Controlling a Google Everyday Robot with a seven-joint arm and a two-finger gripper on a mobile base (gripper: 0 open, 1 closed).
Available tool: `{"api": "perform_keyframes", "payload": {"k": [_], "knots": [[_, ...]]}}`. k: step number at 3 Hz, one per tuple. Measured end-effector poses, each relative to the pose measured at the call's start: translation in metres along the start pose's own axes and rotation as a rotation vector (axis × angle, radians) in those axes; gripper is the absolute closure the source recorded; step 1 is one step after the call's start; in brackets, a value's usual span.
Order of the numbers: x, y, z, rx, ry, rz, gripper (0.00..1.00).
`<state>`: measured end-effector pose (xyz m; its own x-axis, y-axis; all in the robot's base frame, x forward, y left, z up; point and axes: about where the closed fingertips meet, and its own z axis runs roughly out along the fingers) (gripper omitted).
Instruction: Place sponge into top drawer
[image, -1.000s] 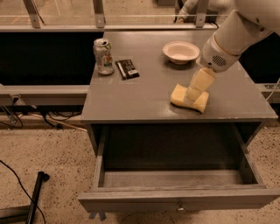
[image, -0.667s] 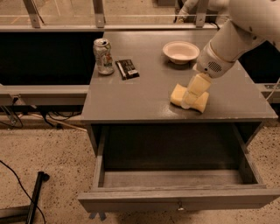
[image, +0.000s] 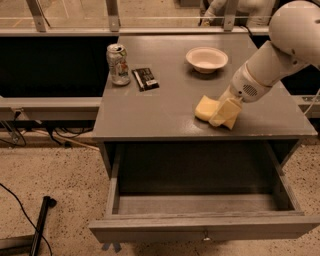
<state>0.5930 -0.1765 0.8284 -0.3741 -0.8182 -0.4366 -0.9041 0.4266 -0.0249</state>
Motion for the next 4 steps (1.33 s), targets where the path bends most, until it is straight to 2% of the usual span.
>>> {"api": "perform_keyframes", "payload": {"k": [1, 2, 3, 4], "knots": [[0.007, 0.001, 0.001, -0.005, -0.024, 0.014, 0.65], [-0.007, 0.012, -0.025, 0.015, -0.118, -0.032, 0.88], [-0.027, 0.048, -0.062, 0.042, -0.245, -0.14, 1.0], [-0.027, 0.109, -0.072, 0.035, -0.298, -0.246, 1.0]]}}
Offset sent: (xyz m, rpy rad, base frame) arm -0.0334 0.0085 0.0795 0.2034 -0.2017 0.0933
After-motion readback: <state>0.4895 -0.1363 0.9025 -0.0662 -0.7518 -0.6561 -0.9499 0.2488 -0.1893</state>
